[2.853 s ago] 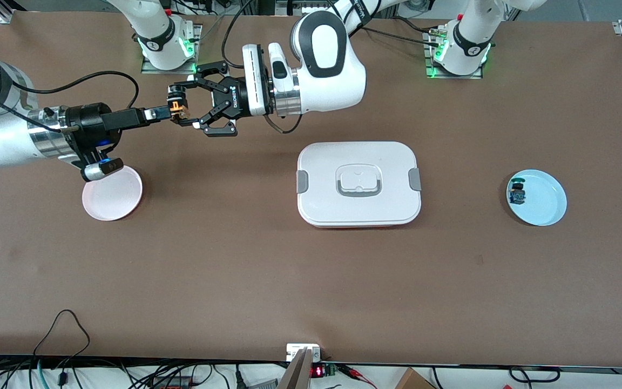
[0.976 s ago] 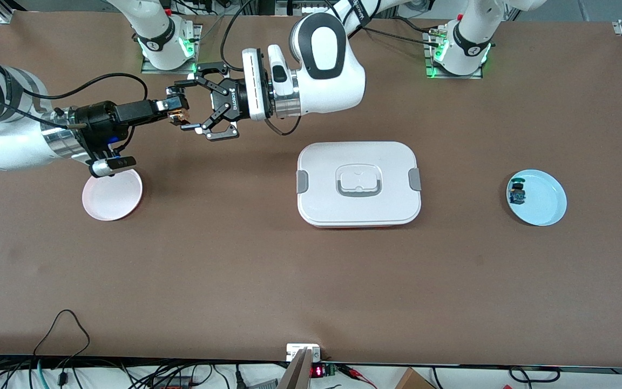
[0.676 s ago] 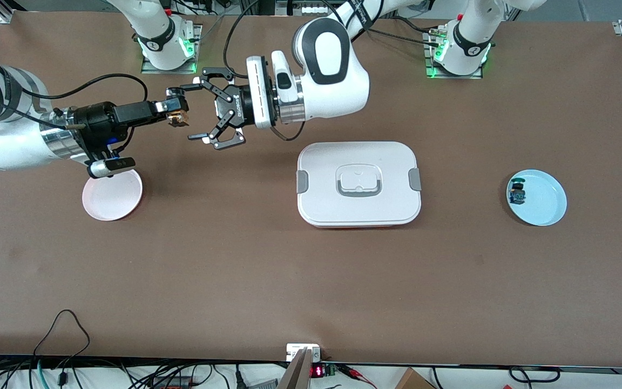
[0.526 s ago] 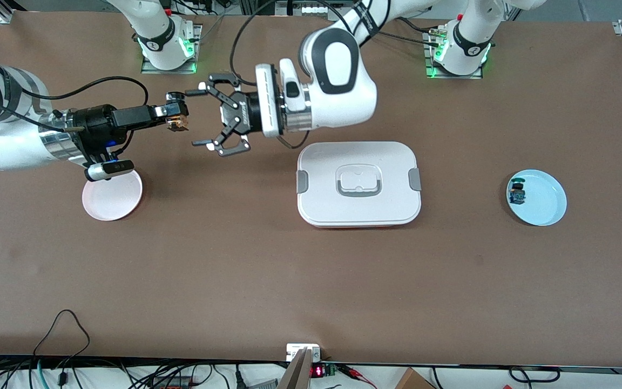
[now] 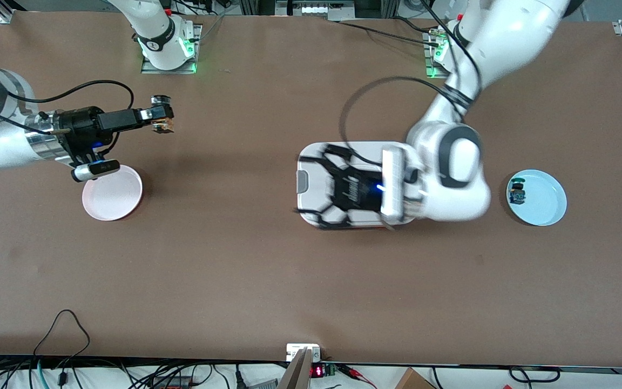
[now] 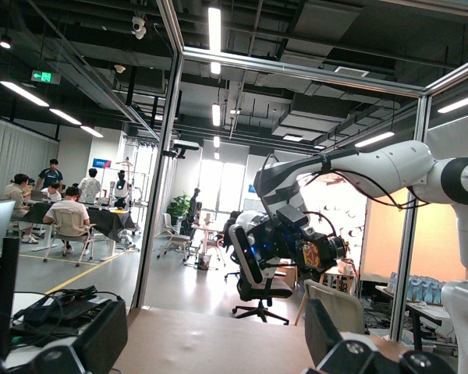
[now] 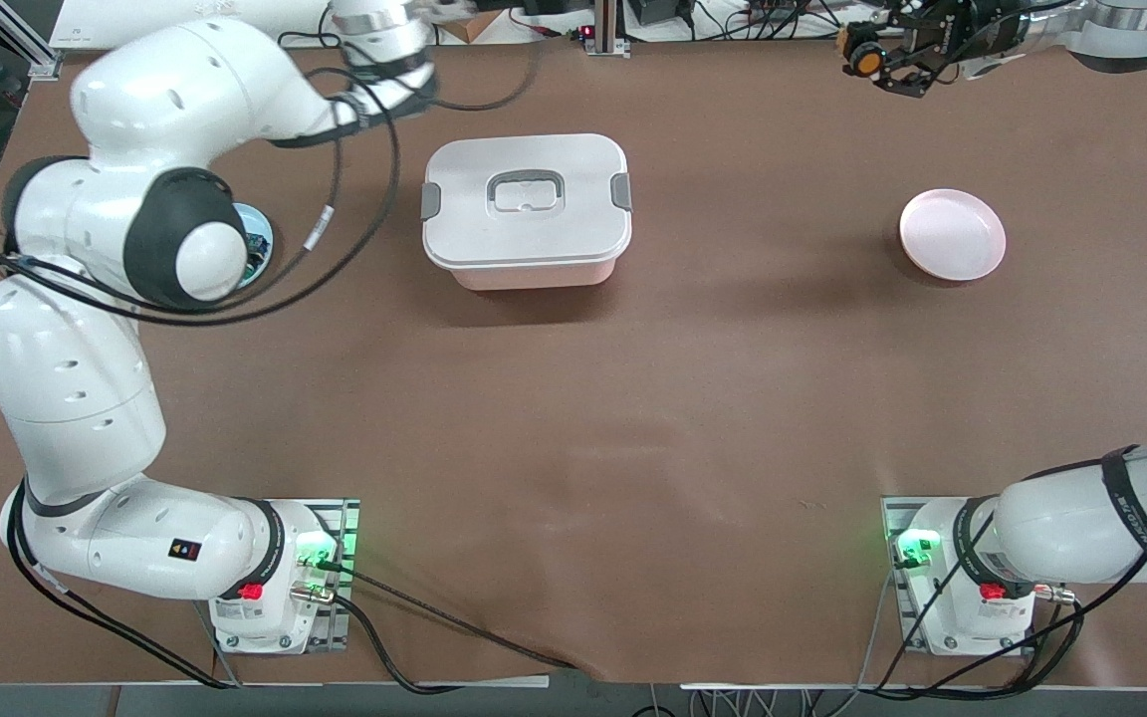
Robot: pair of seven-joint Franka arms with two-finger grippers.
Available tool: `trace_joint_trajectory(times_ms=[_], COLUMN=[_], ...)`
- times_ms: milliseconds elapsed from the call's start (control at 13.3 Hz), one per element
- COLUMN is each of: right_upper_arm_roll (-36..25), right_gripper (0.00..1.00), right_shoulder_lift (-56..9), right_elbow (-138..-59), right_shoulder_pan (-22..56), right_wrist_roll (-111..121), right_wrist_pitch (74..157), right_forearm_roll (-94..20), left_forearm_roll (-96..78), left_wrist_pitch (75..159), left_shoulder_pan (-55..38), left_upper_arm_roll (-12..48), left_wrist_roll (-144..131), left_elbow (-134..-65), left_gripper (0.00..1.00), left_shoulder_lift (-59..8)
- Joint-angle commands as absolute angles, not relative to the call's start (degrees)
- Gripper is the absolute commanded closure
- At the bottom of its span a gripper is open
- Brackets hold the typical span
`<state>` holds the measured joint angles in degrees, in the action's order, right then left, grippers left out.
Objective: Transfer orange switch to right arm and place
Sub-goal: 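Open the left gripper and withdraw it while the right gripper holds the switch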
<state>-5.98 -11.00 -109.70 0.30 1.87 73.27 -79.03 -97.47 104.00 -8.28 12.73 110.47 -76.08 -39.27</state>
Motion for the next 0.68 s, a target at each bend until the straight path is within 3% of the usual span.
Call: trace_joint_trajectory(times_ms=[0, 300, 601], right_upper_arm_roll=[-5.71, -5.71, -5.71], right_gripper=[0.97, 0.97, 0.99], right_shoulder_lift=[-10.02, -9.05, -8.88], right_elbow=[-110.30, -109.69, -109.25], right_shoulder_pan=[-1.58, -2.29, -3.08], right_wrist_roll=[6.39, 14.93, 28.62], right_wrist_pitch=[71.81, 72.68, 77.68], right_forearm_roll=[-72.45, -58.05, -40.82], left_forearm_roll=[-87.84, -68.44, -56.18], left_wrist_pitch=[97.49, 90.81, 90.35], left_shoulder_pan=[-0.56, 12.01, 22.13], left_upper_arm_roll=[14.06, 13.98, 13.63], left_wrist_roll=[111.00, 111.36, 110.92], left_elbow=[-76.20, -75.33, -72.25], left_gripper=[0.00, 0.00, 0.00], left_shoulder_lift=[-39.37, -39.46, -39.29])
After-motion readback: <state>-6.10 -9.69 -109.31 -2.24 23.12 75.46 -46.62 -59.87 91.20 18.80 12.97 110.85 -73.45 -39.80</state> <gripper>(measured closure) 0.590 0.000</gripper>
